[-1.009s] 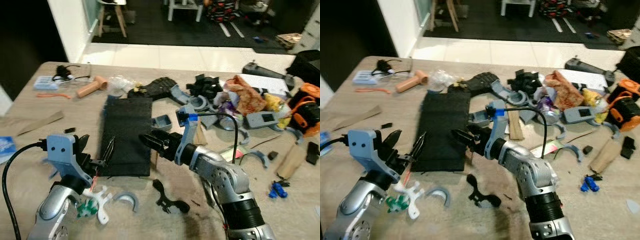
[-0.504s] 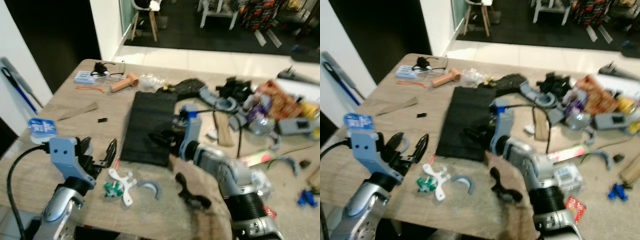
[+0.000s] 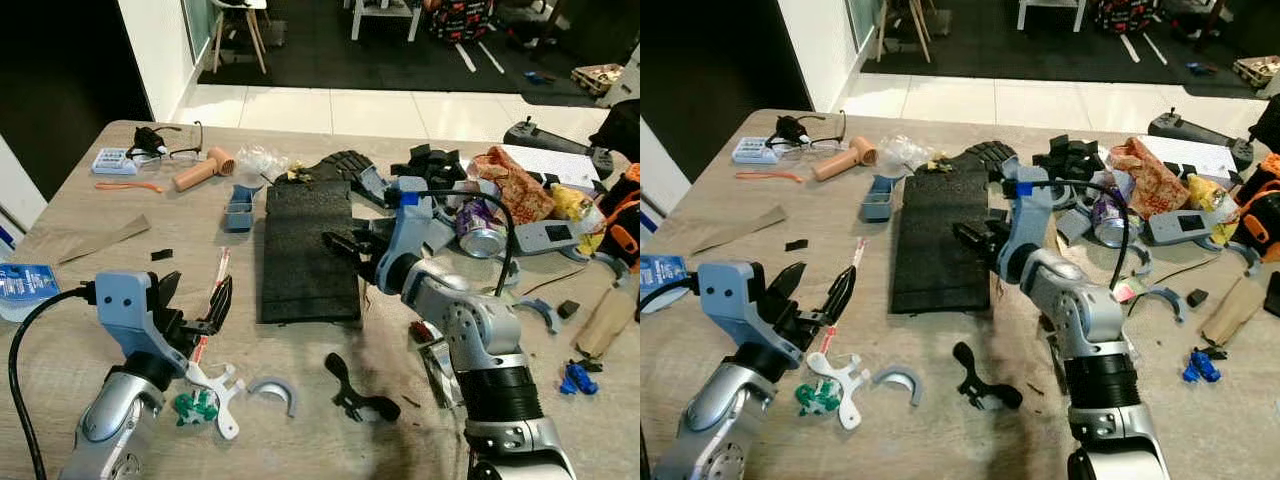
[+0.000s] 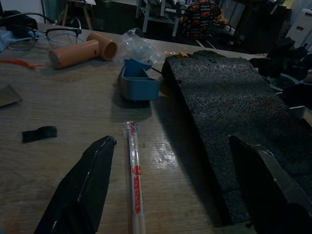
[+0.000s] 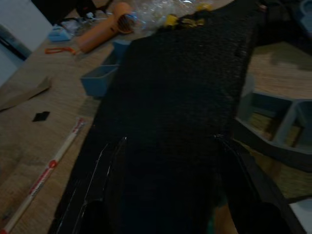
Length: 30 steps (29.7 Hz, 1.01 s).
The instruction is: Picking trash to rubbish bin
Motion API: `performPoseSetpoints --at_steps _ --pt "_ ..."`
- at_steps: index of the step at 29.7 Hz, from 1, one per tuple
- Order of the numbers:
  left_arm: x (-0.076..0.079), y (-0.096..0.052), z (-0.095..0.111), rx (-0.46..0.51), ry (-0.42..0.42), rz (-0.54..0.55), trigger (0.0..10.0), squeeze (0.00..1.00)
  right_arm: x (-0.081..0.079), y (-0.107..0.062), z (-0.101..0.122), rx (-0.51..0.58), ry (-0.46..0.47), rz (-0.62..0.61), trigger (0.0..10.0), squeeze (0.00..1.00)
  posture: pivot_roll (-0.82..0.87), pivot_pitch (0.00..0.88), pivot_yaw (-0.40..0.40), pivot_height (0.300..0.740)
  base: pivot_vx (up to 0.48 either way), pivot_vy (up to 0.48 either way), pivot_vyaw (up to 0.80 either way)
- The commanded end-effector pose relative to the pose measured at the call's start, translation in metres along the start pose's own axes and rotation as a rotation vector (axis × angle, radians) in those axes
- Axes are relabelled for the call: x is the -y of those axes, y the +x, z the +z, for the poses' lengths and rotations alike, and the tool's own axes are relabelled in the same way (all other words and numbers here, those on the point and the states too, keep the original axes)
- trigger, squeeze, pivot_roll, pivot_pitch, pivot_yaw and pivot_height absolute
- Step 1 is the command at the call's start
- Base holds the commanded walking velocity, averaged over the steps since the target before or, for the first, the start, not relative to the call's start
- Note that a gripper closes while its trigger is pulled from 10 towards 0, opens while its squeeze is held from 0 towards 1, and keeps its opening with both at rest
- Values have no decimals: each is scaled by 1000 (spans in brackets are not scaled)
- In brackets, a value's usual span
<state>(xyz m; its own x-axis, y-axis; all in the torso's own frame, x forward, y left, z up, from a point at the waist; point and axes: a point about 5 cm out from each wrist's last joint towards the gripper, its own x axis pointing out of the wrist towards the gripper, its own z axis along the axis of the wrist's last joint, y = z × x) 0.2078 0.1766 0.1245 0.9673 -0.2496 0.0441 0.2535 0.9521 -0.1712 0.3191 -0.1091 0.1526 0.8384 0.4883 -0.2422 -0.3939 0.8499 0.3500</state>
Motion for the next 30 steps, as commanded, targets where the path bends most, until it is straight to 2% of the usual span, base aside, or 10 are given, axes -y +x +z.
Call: performPoseSetpoints --at_steps 1,8,13,21,22,26,27,30 --pt "2 0 1 4 -3 -8 10000 0 0 -3 7 11 3 -11 10000 0 -101 0 -36 740 0 0 0" --pt "2 -1 2 4 -4 -8 10000 0 8 -7 -1 -66 10 -85 10000 0 -98 0 -37 740 0 0 0" --pt "2 -1 1 4 -4 -7 10000 0 10 -7 -3 -72 17 -96 10000 0 -100 0 -36 740 0 0 0" --pt "3 -2 1 2 -9 -11 10000 0 13 -4 -21 -112 107 -145 10000 0 -95 0 -37 740 0 0 0" --pt "3 -2 1 0 -15 -22 10000 0 14 -3 -26 -122 148 -158 10000 0 -93 0 -38 740 0 0 0" --pt "5 -2 1 1 -19 -38 10000 0 14 -3 -28 -123 169 -162 10000 0 -93 0 -38 740 0 0 0" --pt "9 -4 2 7 -25 -89 10000 0 14 -1 -31 -114 204 -161 10000 0 -92 0 -39 740 0 0 0" --pt "11 -5 3 10 -32 -122 10000 0 13 1 -33 -104 240 -154 10000 0 -89 0 -39 740 0 0 0"
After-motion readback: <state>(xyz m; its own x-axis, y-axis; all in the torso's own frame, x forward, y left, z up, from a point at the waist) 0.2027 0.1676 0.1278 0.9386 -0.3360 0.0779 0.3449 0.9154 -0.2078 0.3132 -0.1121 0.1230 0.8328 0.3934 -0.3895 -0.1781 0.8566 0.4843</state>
